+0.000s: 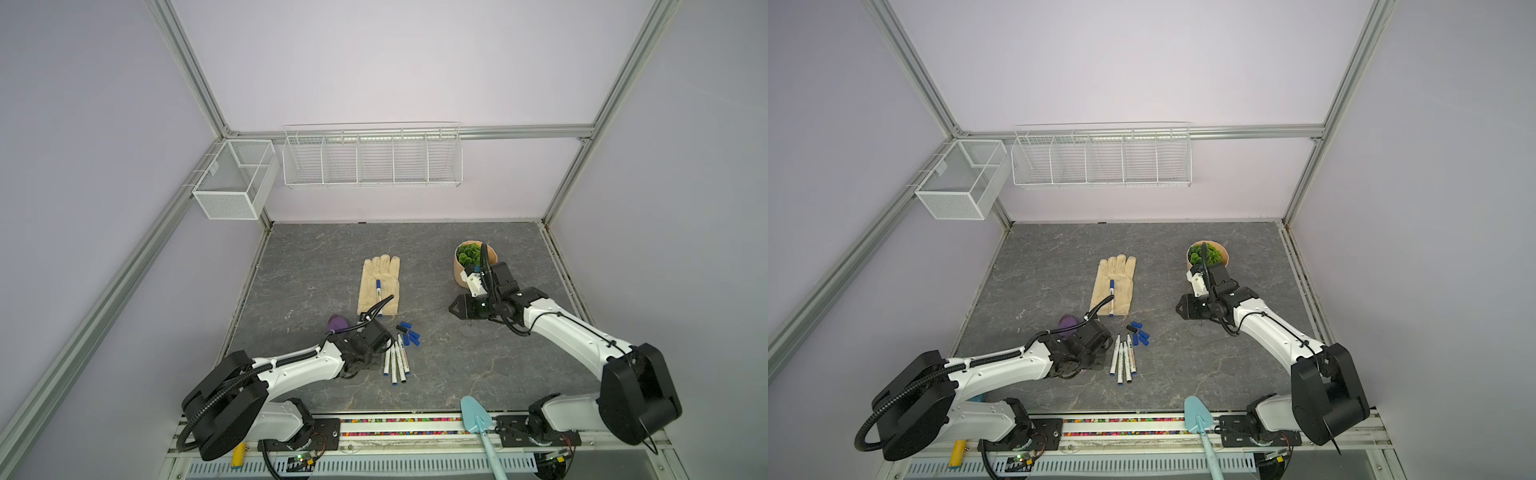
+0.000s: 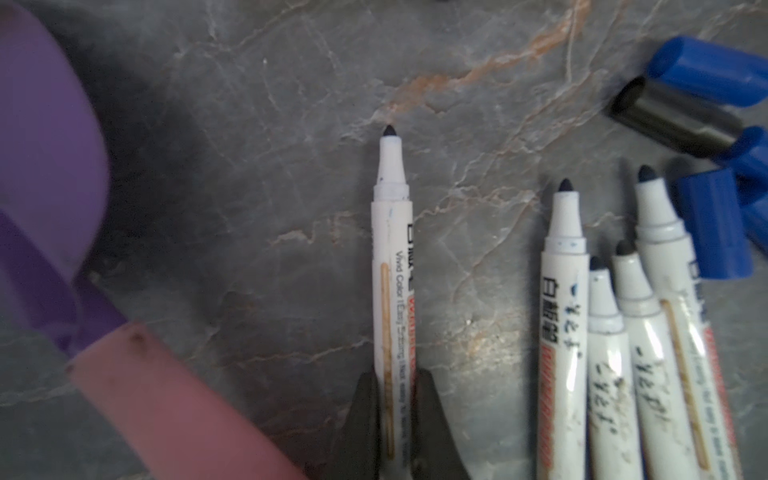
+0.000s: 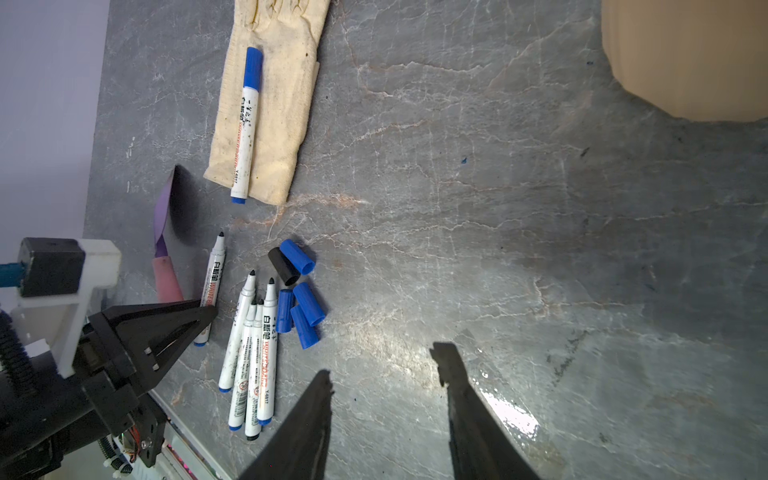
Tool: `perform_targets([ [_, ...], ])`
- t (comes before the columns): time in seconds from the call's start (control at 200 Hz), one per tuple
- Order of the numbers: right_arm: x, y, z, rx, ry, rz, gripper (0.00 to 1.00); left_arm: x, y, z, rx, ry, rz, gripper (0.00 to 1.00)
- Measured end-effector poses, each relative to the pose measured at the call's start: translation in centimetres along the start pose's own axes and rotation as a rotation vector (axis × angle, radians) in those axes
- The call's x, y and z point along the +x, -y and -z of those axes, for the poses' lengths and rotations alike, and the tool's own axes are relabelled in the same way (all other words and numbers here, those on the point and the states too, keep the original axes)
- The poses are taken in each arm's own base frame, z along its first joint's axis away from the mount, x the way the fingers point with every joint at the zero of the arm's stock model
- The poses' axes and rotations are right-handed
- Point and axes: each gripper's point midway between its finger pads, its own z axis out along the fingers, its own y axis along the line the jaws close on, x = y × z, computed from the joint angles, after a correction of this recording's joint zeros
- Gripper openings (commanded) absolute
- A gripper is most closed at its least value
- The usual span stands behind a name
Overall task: Insert the pens into the pen caps
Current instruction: 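Lift the white marker upright with the left gripper while the right gripper approaches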
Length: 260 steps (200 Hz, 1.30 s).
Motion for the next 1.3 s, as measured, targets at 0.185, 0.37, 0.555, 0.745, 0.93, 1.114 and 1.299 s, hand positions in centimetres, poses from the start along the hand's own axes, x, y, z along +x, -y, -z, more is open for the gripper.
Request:
perform_targets([
  [0.185,0.0,-0.8,0.0,-0.039,-0.005,-0.011,0.49,-1.8,1.0,1.3,0.06,0.081,-0.025,0.0],
  [0.37,0.4,-4.8,-0.5,-0.149,-0.006,0.047,0.5,-7.4,5.0,6.0,0.325,0.385,0.01,0.0],
  [0.555,0.4,-9.7,-1.2,-0.26,0.02,0.11,0.5,-8.7,7.0,6.1,0.424,0.457,0.011,0.0],
  [0.745,-0.7,-11.9,-2.2,-0.318,0.046,0.093,0.49,-8.6,8.2,5.9,0.467,0.445,-0.024,0.0],
  [0.93,-1.5,-13.9,-3.2,-0.357,0.033,0.11,0.48,-8.8,9.1,6.5,0.506,0.462,-0.047,0.0],
  [1.114,-1.7,-15.5,-4.1,-0.392,0.0,0.133,0.44,-8.7,9.4,6.7,0.52,0.463,-0.063,0.0],
  [1.299,-1.0,-15.4,-5.0,-0.392,-0.038,0.134,0.34,-8.4,9.7,6.8,0.526,0.462,-0.082,0.0],
])
